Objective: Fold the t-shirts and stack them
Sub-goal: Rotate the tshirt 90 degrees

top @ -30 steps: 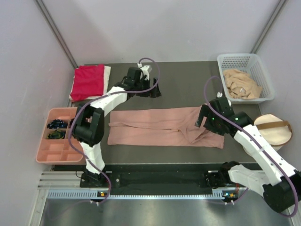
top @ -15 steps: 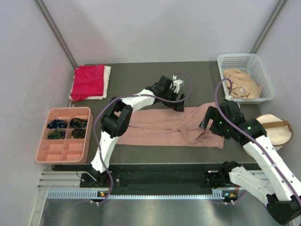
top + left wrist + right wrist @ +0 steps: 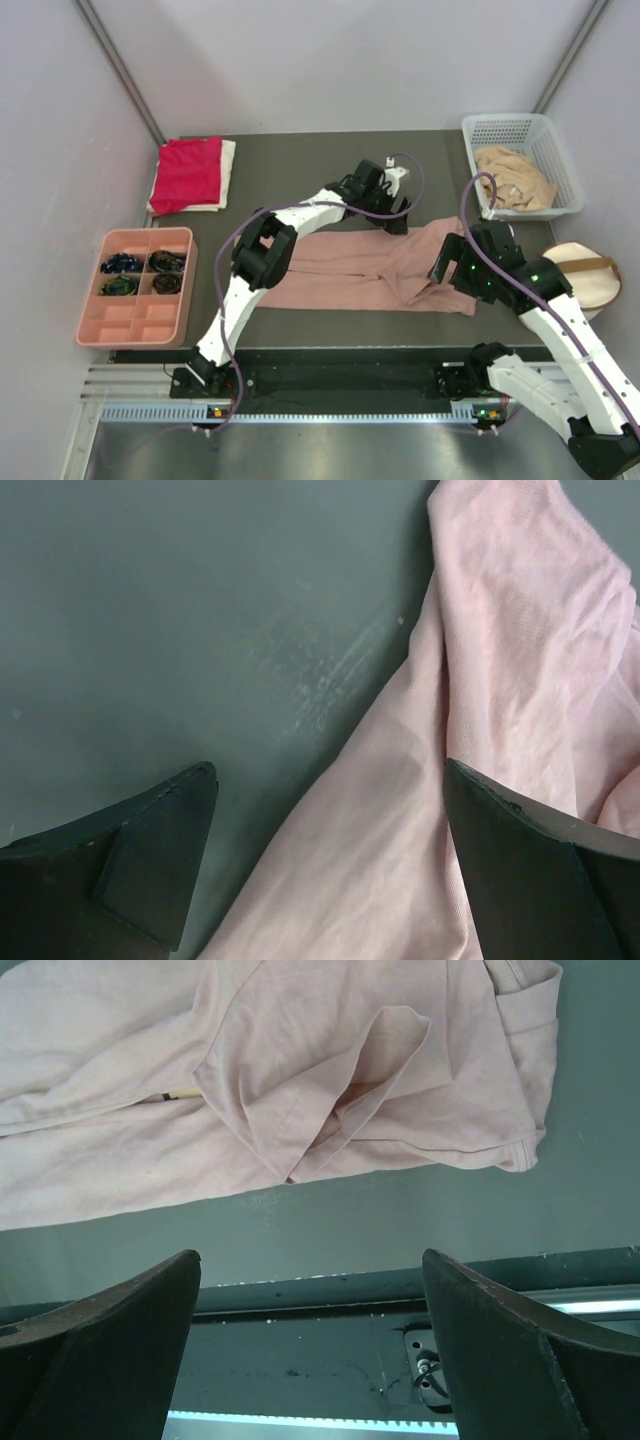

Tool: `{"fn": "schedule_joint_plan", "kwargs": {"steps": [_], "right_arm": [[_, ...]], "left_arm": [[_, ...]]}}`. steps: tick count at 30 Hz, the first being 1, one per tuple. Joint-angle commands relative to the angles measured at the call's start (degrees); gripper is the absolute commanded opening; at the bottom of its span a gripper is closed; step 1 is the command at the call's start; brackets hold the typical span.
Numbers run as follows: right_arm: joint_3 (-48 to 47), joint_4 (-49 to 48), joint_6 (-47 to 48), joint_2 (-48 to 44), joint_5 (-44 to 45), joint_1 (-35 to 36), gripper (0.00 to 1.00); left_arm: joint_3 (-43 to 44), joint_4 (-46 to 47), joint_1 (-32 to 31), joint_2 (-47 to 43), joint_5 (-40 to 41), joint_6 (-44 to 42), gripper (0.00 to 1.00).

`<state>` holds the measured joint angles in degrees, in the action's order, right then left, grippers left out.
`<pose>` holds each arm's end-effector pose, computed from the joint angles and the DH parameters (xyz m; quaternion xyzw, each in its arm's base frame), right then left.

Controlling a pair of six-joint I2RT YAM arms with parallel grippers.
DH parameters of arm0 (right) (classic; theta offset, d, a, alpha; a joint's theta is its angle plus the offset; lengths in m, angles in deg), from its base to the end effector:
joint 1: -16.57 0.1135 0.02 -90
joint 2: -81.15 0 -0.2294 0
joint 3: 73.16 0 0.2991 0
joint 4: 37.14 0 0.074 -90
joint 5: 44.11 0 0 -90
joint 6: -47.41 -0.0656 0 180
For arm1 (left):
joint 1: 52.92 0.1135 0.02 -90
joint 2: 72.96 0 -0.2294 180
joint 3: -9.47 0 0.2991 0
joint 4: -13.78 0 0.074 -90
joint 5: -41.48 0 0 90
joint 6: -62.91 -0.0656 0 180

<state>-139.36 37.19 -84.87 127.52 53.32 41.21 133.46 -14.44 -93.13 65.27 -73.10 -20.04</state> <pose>0.2070 0.0856 0.2678 0.1652 0.9361 0.1163 0.2878 0.4250 -0.3950 0.1025 0.3374 0.8325 -0.3363 0.2827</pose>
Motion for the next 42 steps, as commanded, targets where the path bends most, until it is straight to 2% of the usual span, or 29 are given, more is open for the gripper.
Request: {"fn": "schedule_joint_plan", "kwargs": {"steps": [1, 8, 17, 20, 23, 24, 27, 28, 35, 38, 42], "right_arm": [[-0.7, 1.0, -0.2, -1.4, 0.1, 0.6, 0.92], [-0.4, 1.3, -0.1, -1.8, 0.6, 0.6, 0.92], [0.6, 0.8, -0.3, -1.9, 0.4, 0.6, 0.92], [0.6, 0.7, -0.3, -2.0, 0.3, 0.7, 0.92], [0.7, 1.1, -0.2, -2.2, 0.7, 0.7, 0.92], [0.7, 1.2, -0.1, -2.2, 0.9, 0.7, 0.92], [1.1, 1.6, 0.0, -2.6, 1.2, 0.6, 0.92], [1.2, 1.7, 0.0, -2.6, 1.2, 0.7, 0.92], [3.3, 0.5, -0.6, -3.2, 0.2, 0.7, 0.92], [4.2, 0.1, -0.9, -3.4, -0.2, 0.7, 0.92], [4.7, -0.4, -1.2, -3.5, -0.7, 0.6, 0.92]], "left_arm": [[4.8, 0.0, -1.3, 3.6, -1.2, -0.7, 0.99], [7.0, -1.5, -2.6, 5.1, -1.8, -1.0, 0.99], [3.0, -2.9, -4.4, 3.6, -1.8, -3.5, 0.90], [3.5, -4.0, -4.5, 4.3, -0.1, -3.8, 0.79], [4.9, -5.4, -4.5, 5.9, 0.0, -3.6, 0.59], [5.2, -5.8, -4.5, 6.4, 0.0, -3.4, 0.42], [5.5, -5.8, -4.5, 7.1, -0.2, -2.9, 0.13], [5.5, -5.5, -4.6, 7.0, 0.0, -2.8, 0.00], [7.4, -4.0, -4.3, 7.9, 3.2, -1.1, 0.00], [10.3, -3.3, -3.1, 9.3, 6.0, 2.0, 0.00], [15.4, -1.9, 0.5, 12.8, 7.0, 10.8, 0.00]]}}
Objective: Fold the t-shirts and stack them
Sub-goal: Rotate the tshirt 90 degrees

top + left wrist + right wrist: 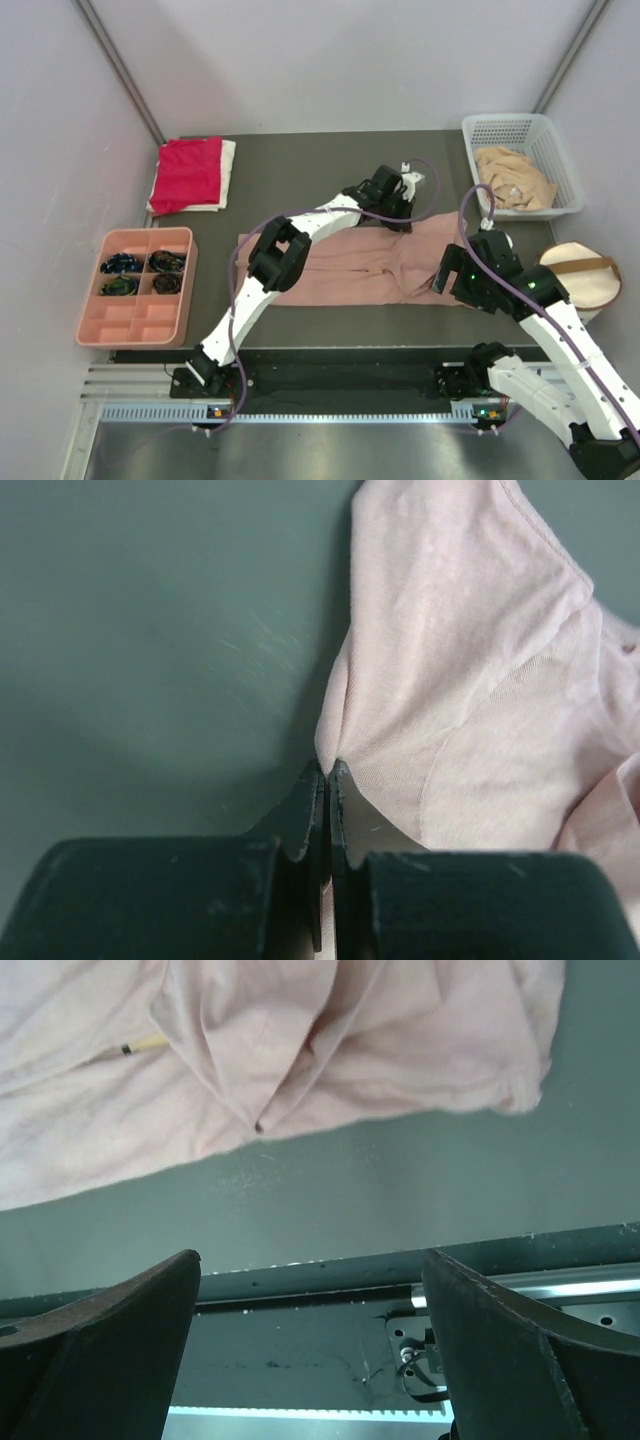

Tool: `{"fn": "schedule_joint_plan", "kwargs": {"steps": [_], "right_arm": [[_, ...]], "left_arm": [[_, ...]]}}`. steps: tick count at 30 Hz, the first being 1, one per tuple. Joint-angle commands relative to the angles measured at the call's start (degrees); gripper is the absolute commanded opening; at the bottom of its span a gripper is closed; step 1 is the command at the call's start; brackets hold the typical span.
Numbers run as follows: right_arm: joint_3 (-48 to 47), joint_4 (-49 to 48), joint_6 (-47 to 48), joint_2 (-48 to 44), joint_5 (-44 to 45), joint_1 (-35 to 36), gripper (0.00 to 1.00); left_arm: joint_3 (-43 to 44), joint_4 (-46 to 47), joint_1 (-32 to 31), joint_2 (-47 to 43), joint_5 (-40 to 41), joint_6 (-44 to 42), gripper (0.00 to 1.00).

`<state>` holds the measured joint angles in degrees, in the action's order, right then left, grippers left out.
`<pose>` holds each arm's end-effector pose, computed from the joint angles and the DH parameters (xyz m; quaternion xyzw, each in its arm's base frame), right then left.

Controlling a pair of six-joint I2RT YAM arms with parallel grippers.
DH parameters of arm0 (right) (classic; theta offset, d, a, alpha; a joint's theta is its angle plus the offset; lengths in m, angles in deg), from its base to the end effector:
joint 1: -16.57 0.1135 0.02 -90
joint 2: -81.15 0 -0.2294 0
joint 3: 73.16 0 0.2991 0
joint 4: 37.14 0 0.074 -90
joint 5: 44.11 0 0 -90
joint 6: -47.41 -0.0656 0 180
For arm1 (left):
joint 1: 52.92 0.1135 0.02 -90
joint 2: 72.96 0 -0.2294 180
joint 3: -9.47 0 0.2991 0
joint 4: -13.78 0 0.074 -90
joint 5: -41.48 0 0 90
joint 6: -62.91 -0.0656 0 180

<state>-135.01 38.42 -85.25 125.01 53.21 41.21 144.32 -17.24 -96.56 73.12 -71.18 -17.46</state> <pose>0.1977 0.0815 0.2475 0.1677 0.9436 0.1034 0.2659 0.4192 -0.4347 0.0928 0.3383 0.8342 -0.3385 0.2742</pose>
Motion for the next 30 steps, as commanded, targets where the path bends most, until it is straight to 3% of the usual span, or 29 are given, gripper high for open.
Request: {"fn": "schedule_joint_plan", "kwargs": {"steps": [1, 6, 13, 19, 23, 27, 30], "right_arm": [[0.6, -1.7, -0.9, -1.1, -0.6, 0.7, 0.92], [1.4, -1.9, -1.1, -1.3, -1.0, 0.7, 0.92], [3.0, -3.4, -1.6, -0.9, -1.8, 0.6, 0.92], [5.8, -6.8, -2.7, 0.2, -3.2, 0.7, 0.92], [9.4, -14.4, -4.8, 2.6, -8.4, 0.7, 0.91], [13.0, -28.4, -8.0, 8.0, -13.4, 1.3, 0.90], [10.6, -35.1, -8.9, 16.4, -10.3, 6.4, 0.90]], "left_arm": [[6.2, 1.2, 6.0, 5.5, 5.4, 10.1, 0.00], [7.0, 4.1, 12.9, 6.3, 6.8, 19.6, 0.00], [6.8, 3.1, 24.8, 5.0, 15.6, 25.9, 0.00], [6.9, 3.3, 32.1, 4.4, 17.5, 31.0, 0.00], [6.6, 2.4, 33.3, 4.0, 17.2, 29.7, 0.00], [2.3, 3.2, 33.3, 2.3, 16.5, 28.3, 0.00], [-0.7, 3.9, 33.3, 0.7, 15.8, 27.6, 0.00]]}}
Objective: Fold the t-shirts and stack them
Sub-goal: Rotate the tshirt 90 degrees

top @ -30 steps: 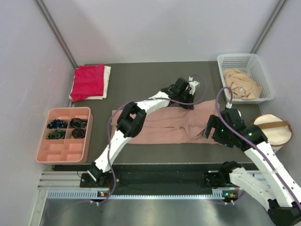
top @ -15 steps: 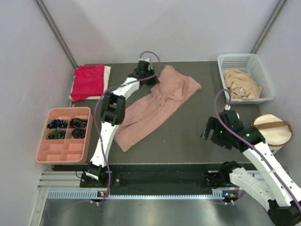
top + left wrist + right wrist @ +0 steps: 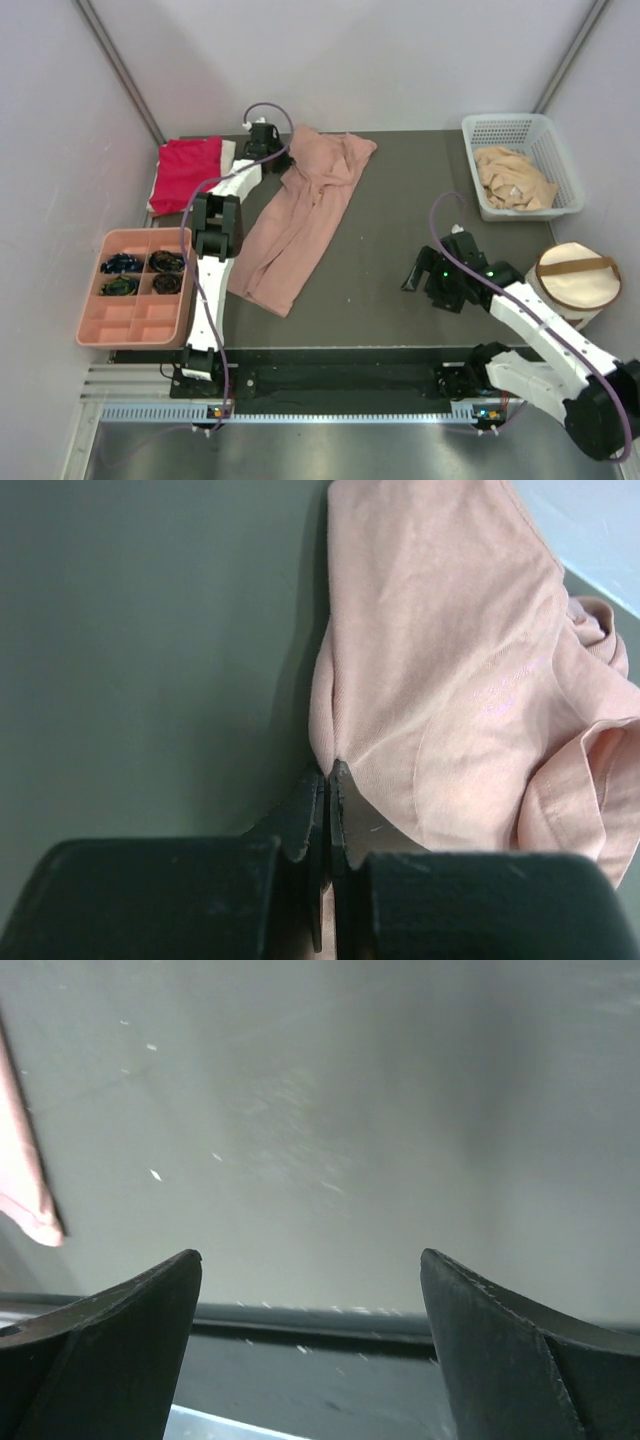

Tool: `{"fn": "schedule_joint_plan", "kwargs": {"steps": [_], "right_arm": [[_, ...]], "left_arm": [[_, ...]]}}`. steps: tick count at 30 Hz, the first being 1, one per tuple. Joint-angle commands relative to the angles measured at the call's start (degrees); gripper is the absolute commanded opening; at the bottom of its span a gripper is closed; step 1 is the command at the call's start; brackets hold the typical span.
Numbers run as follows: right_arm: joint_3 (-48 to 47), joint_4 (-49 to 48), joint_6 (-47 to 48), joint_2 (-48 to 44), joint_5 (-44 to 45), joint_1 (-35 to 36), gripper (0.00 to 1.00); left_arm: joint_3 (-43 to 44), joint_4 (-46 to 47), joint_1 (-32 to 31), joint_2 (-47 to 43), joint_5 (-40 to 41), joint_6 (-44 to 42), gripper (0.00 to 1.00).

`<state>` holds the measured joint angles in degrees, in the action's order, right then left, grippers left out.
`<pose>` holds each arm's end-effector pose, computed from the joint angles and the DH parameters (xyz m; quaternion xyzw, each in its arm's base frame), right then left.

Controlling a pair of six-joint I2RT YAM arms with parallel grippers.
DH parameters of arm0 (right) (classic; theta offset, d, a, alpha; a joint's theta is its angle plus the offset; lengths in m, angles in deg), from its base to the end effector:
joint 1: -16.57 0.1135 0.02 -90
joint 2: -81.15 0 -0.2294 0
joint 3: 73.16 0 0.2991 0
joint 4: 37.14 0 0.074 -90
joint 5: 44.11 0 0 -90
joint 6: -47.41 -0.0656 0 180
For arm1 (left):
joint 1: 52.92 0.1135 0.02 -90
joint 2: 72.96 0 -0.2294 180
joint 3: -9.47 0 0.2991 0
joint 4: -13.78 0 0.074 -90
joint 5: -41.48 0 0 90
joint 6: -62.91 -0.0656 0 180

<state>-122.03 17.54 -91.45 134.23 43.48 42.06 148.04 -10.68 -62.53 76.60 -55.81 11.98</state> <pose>0.2268 0.1112 0.1555 0.1895 0.9443 0.1781 0.2014 0.6145 -0.1125 0.0920 -0.1974 0.8653 -0.2400 0.3934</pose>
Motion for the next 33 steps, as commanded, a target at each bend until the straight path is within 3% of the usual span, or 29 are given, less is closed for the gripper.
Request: {"fn": "schedule_joint_plan", "kwargs": {"steps": [1, 8, 13, 24, 28, 33], "right_arm": [[-5.8, -15.8, -2.3, 9.7, 0.4, 7.1, 0.91], [-18.4, -25.7, -7.1, 33.1, 1.4, 16.2, 0.90], [-28.9, -25.5, -11.5, 47.0, 2.2, 21.4, 0.82], [-36.8, -24.8, -18.8, 58.2, 5.0, 26.0, 0.73], [-40.3, -24.0, -19.0, 61.5, 5.1, 26.4, 0.58], [-43.5, -22.9, -19.5, 65.0, 4.4, 26.7, 0.54]], "left_arm": [[-4.7, -3.1, -0.8, -3.0, 0.4, -2.2, 0.00], [-7.8, -4.3, 0.0, -5.8, 0.9, -4.2, 0.00], [-9.3, -4.4, 1.8, -6.9, 0.3, -4.3, 0.00], [-12.1, -5.0, 4.7, -9.6, -0.4, -5.5, 0.00], [-12.7, -5.0, 5.3, -10.2, -0.6, -5.7, 0.00], [-13.6, -5.0, 5.9, -10.6, -1.1, -6.2, 0.00]]}}
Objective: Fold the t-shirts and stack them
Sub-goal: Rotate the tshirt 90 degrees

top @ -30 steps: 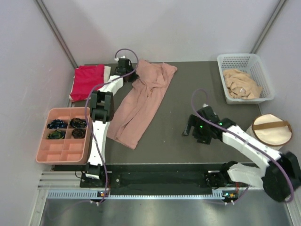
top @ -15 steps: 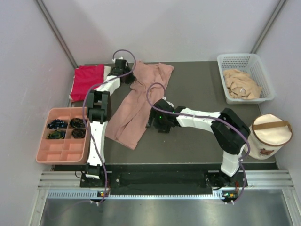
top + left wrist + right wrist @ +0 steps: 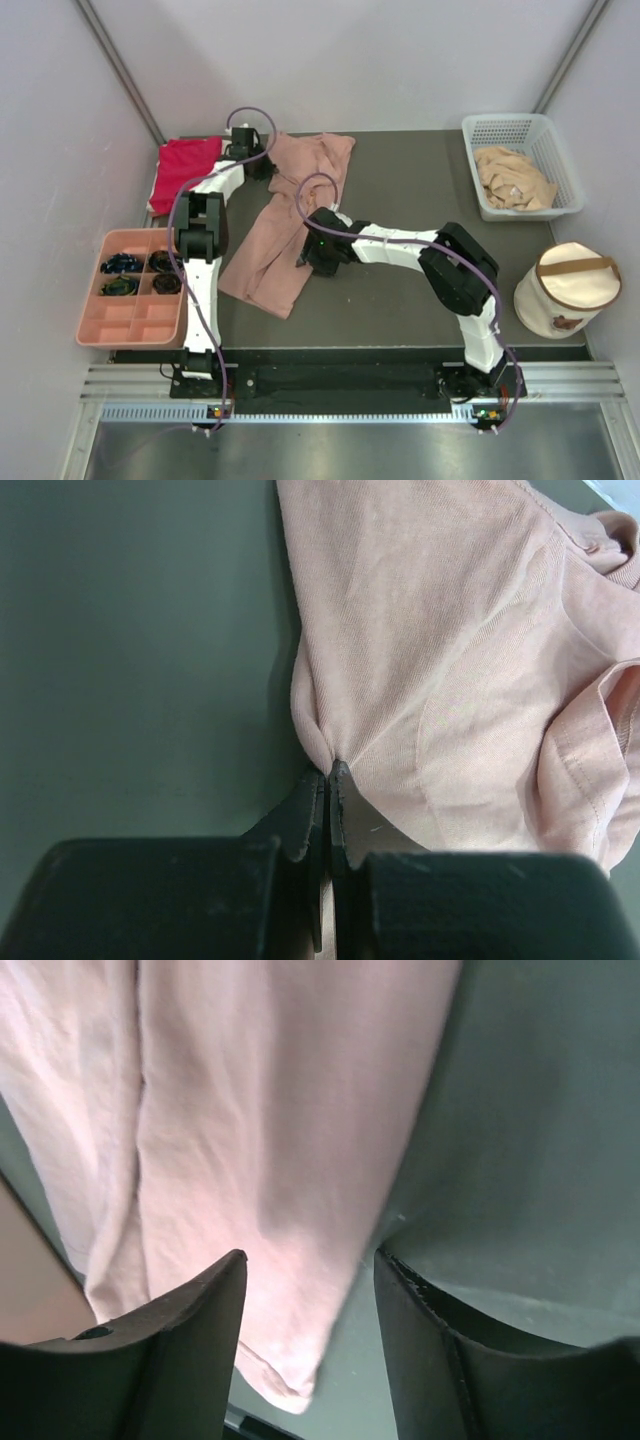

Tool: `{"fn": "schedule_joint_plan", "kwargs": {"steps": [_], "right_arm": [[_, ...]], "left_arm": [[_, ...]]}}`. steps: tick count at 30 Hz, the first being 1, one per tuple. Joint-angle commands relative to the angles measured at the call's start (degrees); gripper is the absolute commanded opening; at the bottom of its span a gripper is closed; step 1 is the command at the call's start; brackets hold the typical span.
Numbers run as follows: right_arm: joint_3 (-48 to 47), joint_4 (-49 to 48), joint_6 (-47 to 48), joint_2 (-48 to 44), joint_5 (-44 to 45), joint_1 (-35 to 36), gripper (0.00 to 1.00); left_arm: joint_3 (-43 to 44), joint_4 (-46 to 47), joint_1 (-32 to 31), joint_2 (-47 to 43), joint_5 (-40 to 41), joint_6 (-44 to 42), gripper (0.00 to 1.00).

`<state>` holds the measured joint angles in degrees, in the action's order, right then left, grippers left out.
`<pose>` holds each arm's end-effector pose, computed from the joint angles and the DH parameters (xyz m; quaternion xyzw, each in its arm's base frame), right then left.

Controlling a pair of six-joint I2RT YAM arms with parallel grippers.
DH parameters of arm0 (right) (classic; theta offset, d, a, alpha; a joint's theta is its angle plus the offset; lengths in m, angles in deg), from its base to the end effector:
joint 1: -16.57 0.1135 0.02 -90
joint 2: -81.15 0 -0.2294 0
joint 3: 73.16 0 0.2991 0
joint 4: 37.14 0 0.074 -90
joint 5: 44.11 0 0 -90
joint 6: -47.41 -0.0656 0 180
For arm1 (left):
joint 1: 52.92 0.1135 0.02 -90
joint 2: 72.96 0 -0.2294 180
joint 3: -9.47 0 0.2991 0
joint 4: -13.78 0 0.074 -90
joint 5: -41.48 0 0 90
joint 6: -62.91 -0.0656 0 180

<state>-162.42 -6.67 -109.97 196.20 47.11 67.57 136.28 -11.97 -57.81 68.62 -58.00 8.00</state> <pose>0.2931 0.3597 0.0751 0.1394 0.9467 0.2440 0.1574 0.5913 -0.0614 0.0897 -0.2024 0.8829 -0.2131 0.3663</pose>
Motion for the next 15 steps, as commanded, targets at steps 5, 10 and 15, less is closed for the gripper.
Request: {"fn": "schedule_joint_plan", "kwargs": {"steps": [5, 10, 15], "right_arm": [[-4.3, 1.4, -1.2, 5.5, -0.2, 1.3, 0.12], [-0.9, 1.9, -0.7, 2.7, 0.0, 1.3, 0.00], [8.9, 4.9, 0.7, -6.1, 2.8, 1.3, 0.00]], "left_arm": [[-2.3, -3.8, 1.5, -2.8, 0.6, -2.7, 0.00], [-2.2, -3.8, 1.6, -2.5, -0.9, -3.6, 0.00], [-4.2, -2.8, 1.4, -2.9, -3.6, -3.1, 0.00]]}}
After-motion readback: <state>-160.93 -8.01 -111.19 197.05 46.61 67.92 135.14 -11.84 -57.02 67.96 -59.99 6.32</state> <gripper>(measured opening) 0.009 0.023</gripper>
